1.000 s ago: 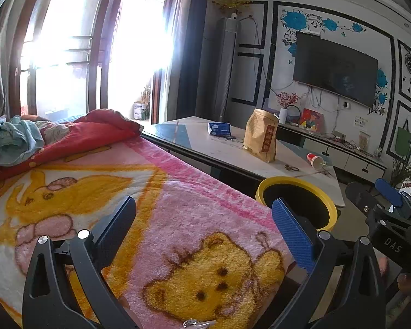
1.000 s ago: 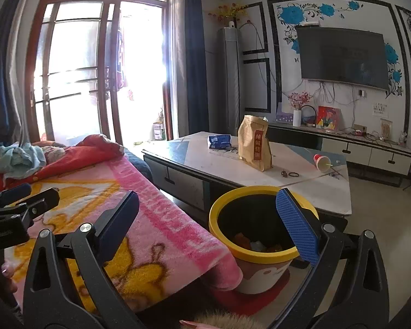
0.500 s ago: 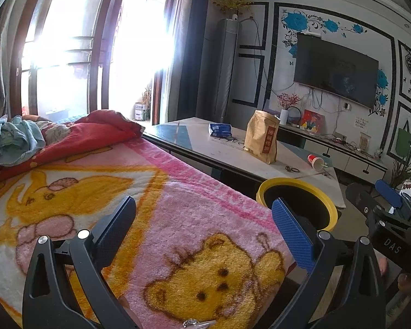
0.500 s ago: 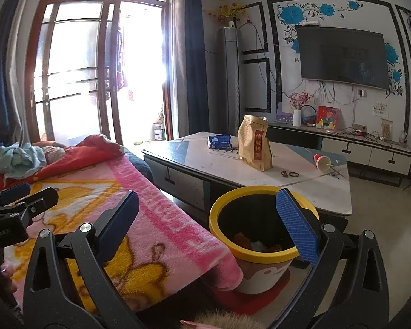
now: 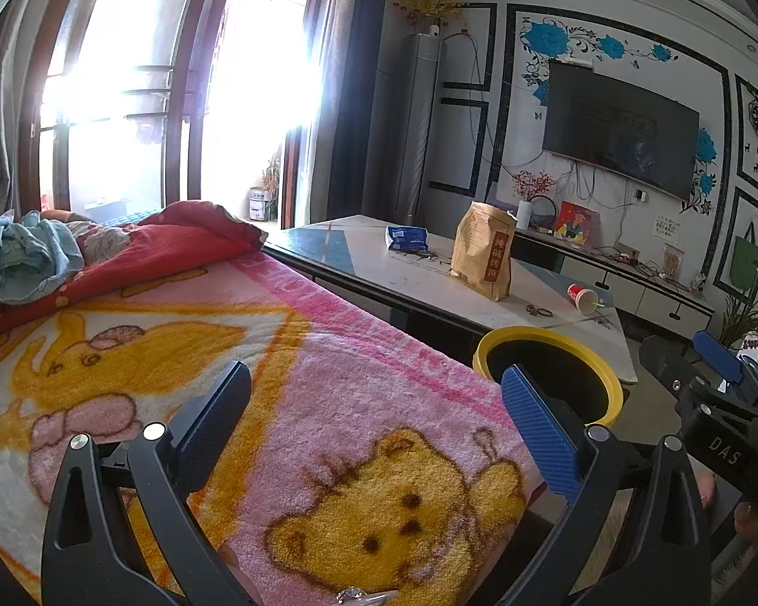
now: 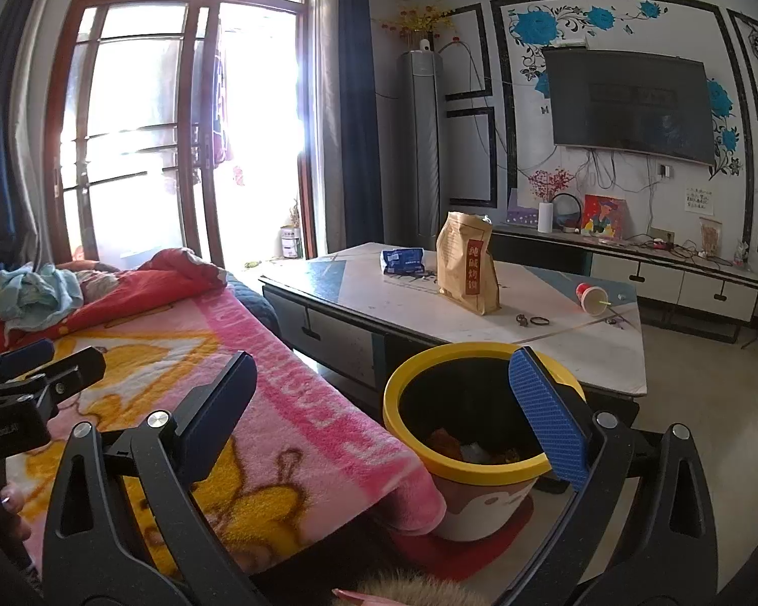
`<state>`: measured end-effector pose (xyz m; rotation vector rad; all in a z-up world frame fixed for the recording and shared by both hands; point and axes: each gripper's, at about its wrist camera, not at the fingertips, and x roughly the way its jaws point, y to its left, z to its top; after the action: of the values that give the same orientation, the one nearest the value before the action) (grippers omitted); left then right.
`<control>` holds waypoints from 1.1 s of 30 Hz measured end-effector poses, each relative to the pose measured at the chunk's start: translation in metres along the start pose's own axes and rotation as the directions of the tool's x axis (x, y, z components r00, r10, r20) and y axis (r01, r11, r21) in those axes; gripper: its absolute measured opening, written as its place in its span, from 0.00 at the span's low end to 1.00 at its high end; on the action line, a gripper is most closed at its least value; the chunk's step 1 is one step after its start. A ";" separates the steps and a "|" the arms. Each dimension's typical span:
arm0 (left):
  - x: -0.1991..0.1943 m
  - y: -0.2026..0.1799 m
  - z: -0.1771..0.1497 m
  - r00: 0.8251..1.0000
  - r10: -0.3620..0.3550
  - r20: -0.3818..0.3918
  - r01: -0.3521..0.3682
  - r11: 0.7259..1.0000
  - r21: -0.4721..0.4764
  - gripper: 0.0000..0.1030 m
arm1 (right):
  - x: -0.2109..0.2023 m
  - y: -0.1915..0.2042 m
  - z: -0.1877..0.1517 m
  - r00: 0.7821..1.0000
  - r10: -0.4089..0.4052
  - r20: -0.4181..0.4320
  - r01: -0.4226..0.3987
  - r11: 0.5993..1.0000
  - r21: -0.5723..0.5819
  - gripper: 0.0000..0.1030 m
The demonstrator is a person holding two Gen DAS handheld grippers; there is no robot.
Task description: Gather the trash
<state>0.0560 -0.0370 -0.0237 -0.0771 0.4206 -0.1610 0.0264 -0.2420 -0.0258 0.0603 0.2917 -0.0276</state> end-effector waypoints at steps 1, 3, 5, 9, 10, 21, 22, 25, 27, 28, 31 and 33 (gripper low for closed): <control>0.000 0.000 0.000 1.000 0.001 0.000 -0.001 1.000 -0.001 0.94 | 0.000 0.000 0.000 1.000 -0.001 0.000 0.001 1.000 -0.001 0.89; 0.000 0.000 0.000 1.000 0.000 -0.001 0.000 1.000 -0.001 0.94 | 0.000 0.000 -0.001 1.000 -0.002 0.002 0.002 1.000 -0.002 0.89; 0.000 0.000 0.000 1.000 -0.001 -0.002 0.001 1.000 -0.002 0.94 | 0.000 0.000 0.000 1.000 -0.002 -0.001 0.002 1.000 -0.002 0.89; 0.000 0.000 0.000 1.000 0.000 -0.002 0.000 1.000 -0.002 0.94 | 0.000 0.001 0.000 1.000 -0.005 -0.001 0.005 1.000 -0.001 0.89; 0.000 0.000 0.000 1.000 0.000 -0.002 0.000 1.000 -0.002 0.94 | 0.000 0.000 0.000 1.000 -0.005 0.000 0.005 1.000 0.000 0.89; -0.001 0.002 -0.005 1.000 0.019 -0.007 -0.019 1.000 -0.002 0.94 | -0.001 -0.001 -0.001 1.000 0.003 0.001 -0.003 1.000 -0.004 0.89; -0.001 0.003 -0.006 1.000 0.025 -0.009 -0.025 1.000 0.002 0.94 | -0.002 -0.001 0.000 1.000 0.007 0.009 -0.007 1.000 -0.010 0.89; -0.004 0.012 -0.008 0.999 0.033 -0.021 -0.033 0.999 -0.011 0.94 | -0.004 0.004 0.008 0.999 0.030 0.044 -0.029 0.999 -0.019 0.89; -0.007 0.028 -0.009 0.998 0.038 -0.042 -0.041 0.997 -0.058 0.94 | -0.001 0.017 0.018 0.996 0.083 0.042 -0.082 0.996 -0.020 0.89; -0.009 0.041 -0.009 0.997 0.050 -0.052 -0.055 0.995 -0.084 0.94 | 0.002 0.027 0.023 0.992 0.123 0.035 -0.122 0.992 -0.021 0.89; -0.024 0.097 -0.009 0.985 0.156 -0.074 -0.167 0.969 -0.180 0.94 | 0.015 0.076 0.033 0.961 0.275 -0.028 -0.276 0.961 -0.032 0.89; -0.044 0.152 -0.011 0.949 0.302 -0.087 -0.314 0.918 -0.240 0.94 | 0.031 0.130 0.033 0.903 0.410 -0.128 -0.416 0.909 -0.023 0.89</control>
<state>0.0327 0.1193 -0.0327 -0.2553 0.4947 0.2041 0.0703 -0.1151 0.0045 0.0737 0.3959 0.4079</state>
